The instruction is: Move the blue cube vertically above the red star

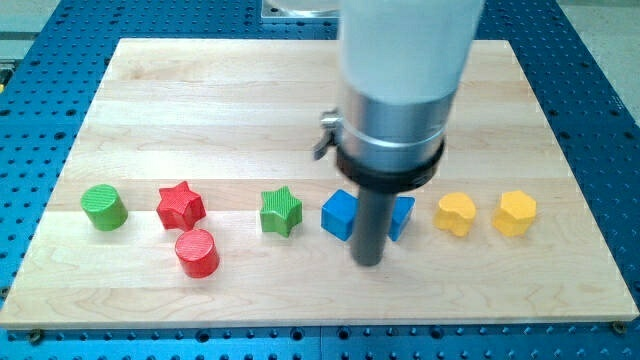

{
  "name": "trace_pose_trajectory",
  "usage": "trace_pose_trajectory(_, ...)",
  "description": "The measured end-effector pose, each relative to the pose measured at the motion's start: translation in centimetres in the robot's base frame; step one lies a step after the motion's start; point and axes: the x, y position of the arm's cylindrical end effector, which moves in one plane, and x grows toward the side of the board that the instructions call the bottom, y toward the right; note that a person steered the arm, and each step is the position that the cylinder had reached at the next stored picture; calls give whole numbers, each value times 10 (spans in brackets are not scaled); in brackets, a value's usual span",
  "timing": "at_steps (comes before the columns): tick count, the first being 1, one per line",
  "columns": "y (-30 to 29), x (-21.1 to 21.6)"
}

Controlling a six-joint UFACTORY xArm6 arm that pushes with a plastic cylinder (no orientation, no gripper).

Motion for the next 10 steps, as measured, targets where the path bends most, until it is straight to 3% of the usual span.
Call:
trace_pose_trajectory(2, -40, -81)
trace_pose_trajectory(3, -2, -79)
trace_pose_trajectory(4, -10, -40)
trace_pose_trajectory(5, -72, -28)
trace_pose_trajectory(6, -89, -64)
trace_pose_trajectory(9, -53, -119)
trace_pose_trajectory(10, -131, -124)
